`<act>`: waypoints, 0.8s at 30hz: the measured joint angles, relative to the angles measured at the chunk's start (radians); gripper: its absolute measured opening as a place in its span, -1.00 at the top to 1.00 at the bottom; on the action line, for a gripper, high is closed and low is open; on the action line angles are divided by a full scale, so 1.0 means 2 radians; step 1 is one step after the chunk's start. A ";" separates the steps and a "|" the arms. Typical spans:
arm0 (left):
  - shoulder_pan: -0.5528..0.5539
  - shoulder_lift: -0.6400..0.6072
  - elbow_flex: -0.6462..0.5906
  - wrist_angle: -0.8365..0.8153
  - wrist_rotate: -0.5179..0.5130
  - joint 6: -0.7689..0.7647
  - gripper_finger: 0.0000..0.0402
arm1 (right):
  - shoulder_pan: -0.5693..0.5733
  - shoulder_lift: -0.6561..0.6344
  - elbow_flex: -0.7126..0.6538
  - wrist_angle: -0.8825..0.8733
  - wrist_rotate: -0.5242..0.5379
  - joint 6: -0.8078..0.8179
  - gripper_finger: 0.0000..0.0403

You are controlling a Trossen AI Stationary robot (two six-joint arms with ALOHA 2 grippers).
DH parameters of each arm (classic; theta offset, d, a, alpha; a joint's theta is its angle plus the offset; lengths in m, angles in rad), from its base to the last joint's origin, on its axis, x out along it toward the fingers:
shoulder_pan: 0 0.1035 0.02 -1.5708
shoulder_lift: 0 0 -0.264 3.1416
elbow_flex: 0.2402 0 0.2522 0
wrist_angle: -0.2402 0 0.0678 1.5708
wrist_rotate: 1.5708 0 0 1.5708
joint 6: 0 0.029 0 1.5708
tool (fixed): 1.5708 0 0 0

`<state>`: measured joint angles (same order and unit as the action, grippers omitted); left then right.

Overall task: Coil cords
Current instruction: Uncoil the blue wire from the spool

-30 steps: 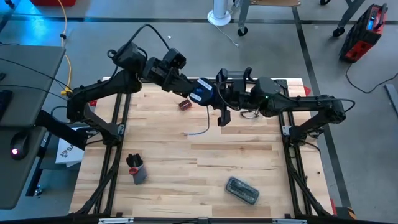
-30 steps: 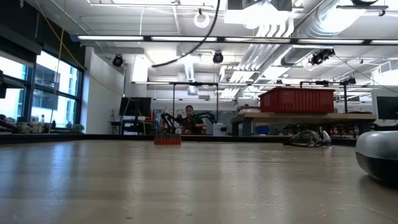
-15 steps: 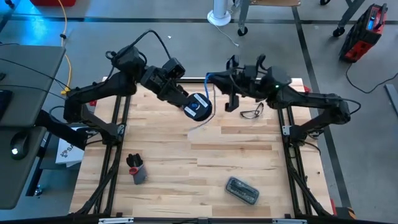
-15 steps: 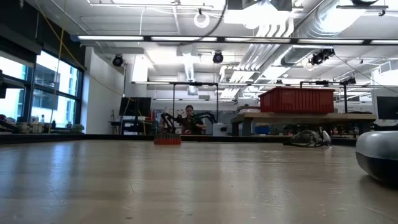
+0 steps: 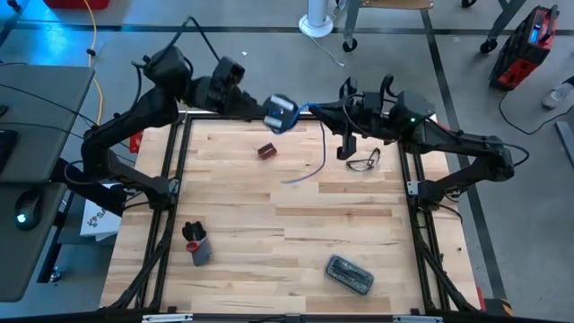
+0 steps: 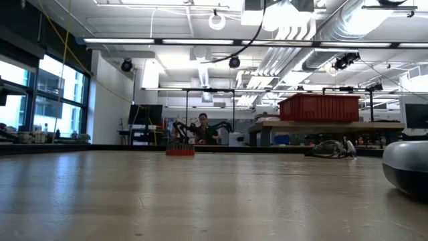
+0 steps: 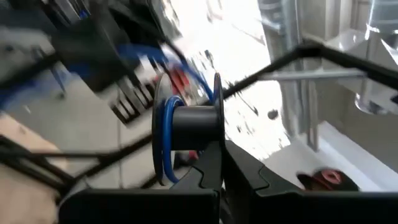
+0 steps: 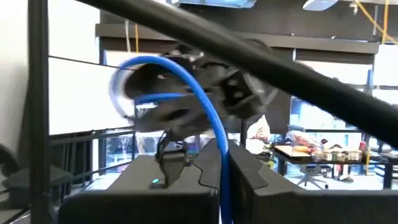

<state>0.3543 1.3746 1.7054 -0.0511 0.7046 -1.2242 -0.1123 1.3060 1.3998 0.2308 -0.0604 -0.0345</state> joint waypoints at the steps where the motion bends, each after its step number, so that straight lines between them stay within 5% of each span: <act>1: 0.007 0.000 0.000 0.000 -0.002 0.002 1.00 | 0.004 -0.001 0.000 -0.004 0.000 0.000 1.00; 12: 0.021 0.004 0.000 0.113 -0.054 -0.064 1.00 | 0.031 0.004 0.000 -0.014 -0.001 0.000 1.00; 24: -0.064 0.009 0.000 0.143 -0.077 -0.125 1.00 | -0.002 0.066 0.000 0.052 -0.002 0.020 1.00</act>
<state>0.2256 1.3918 1.7058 0.2344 0.5502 -1.4746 -0.1167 1.4375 1.3994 0.3340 -0.0642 0.0049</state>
